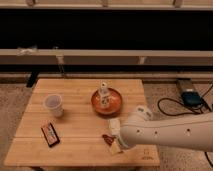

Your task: Place the eraser on the white sponge

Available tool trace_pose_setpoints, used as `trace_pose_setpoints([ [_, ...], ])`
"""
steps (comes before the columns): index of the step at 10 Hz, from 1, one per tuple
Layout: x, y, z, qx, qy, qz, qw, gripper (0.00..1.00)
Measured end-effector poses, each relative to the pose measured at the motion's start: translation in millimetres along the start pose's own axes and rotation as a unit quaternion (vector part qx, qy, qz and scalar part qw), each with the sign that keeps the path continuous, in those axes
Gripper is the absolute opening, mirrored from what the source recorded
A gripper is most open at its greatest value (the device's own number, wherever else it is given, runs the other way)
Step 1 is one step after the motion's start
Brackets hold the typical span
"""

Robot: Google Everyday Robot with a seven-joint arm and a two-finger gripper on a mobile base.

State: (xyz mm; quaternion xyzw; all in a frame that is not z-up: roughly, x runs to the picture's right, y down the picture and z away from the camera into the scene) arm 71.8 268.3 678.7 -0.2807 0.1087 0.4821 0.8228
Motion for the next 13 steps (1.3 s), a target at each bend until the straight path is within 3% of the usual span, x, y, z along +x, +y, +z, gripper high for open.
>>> trace_pose_setpoints([
  [3,-38,67,-17,0.003,-0.025,-0.071,0.9971,0.80],
  [6,-82,151,-35,0.011,-0.046,-0.151,0.9874,0.80],
  [9,-121,205,-31,0.020,-0.047,-0.199,0.9787,0.80],
  [13,-171,264,-10,0.026,-0.032,-0.237,0.9705,0.80],
])
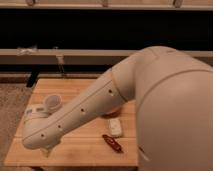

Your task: Place the eraser on the white sponge

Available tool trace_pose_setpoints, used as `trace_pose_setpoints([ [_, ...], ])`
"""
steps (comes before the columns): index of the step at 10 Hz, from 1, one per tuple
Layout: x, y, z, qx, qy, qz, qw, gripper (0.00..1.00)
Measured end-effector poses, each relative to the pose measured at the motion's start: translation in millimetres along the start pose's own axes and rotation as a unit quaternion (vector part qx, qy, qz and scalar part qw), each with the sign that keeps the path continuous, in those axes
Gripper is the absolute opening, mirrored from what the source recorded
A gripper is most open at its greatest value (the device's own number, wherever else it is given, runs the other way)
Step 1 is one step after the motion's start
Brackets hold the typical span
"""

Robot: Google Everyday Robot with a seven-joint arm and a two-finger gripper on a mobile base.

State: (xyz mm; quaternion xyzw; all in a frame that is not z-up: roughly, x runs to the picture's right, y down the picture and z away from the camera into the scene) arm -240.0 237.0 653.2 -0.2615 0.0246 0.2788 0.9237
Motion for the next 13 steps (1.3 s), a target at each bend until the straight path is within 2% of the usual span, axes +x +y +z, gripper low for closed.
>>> trace_pose_setpoints([
  [2,-25,11,16,-0.002,0.009,-0.016,0.9998,0.80],
  [6,-46,28,38,0.005,0.023,-0.037,0.9990,0.80],
  [9,-47,30,42,0.007,0.027,-0.040,0.9988,0.80],
  [11,-54,31,59,-0.009,0.043,-0.033,0.9985,0.80],
  [13,-62,25,92,-0.033,0.064,-0.019,0.9972,0.80],
])
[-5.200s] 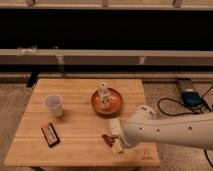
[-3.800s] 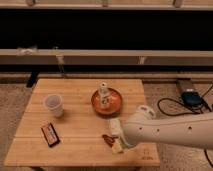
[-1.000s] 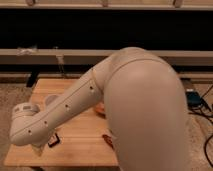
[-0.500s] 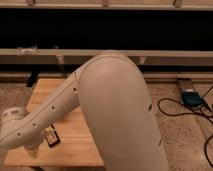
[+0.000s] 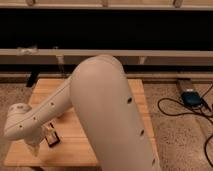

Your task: Place the eraser on the white sponge

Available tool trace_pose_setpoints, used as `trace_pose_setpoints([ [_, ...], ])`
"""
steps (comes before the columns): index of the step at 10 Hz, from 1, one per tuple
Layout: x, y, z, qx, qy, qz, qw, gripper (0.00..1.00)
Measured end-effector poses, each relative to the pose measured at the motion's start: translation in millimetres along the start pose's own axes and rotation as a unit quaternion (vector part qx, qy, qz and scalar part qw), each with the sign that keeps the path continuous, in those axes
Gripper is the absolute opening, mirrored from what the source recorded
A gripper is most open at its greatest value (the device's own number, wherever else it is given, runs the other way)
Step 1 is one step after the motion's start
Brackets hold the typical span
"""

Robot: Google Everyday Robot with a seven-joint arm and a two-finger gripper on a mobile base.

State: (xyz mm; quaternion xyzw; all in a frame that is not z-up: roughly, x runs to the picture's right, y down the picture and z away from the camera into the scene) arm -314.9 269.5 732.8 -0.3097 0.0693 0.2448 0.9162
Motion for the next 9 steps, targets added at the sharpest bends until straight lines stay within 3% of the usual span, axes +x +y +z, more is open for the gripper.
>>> trace_pose_setpoints([
  [2,-14,-11,26,-0.032,0.020,0.016,0.9992,0.80],
  [3,-16,-15,29,-0.040,0.028,0.022,0.9986,0.80],
  [7,-10,-16,27,-0.039,0.030,0.022,0.9986,0.80],
  [9,12,-16,9,-0.040,0.004,0.019,0.9990,0.80],
])
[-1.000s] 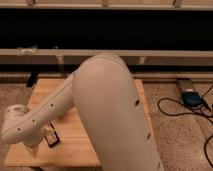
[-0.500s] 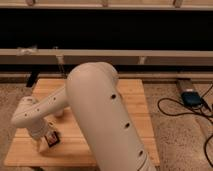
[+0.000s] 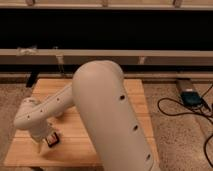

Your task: Place the eraser on the white sponge

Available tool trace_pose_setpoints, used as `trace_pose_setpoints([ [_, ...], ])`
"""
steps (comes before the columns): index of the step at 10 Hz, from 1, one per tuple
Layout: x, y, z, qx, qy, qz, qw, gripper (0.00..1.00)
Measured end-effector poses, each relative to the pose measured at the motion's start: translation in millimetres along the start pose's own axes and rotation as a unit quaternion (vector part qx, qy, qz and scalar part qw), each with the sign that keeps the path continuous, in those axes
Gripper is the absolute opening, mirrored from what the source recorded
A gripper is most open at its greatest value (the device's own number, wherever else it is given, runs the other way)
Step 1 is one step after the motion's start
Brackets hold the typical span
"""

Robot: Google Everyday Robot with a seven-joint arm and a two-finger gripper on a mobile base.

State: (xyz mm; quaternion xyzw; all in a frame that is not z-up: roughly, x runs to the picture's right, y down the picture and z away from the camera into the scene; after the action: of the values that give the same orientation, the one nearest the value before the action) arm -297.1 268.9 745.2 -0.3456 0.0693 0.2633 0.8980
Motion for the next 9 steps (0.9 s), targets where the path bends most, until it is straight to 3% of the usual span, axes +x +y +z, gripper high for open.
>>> trace_pose_setpoints([
  [6,132,-9,-69,-0.001,-0.080,-0.005,0.9968,0.80],
  [7,149,-7,-78,-0.002,-0.093,-0.010,0.9957,0.80],
  [9,162,-6,-92,-0.002,-0.113,-0.015,0.9935,0.80],
])
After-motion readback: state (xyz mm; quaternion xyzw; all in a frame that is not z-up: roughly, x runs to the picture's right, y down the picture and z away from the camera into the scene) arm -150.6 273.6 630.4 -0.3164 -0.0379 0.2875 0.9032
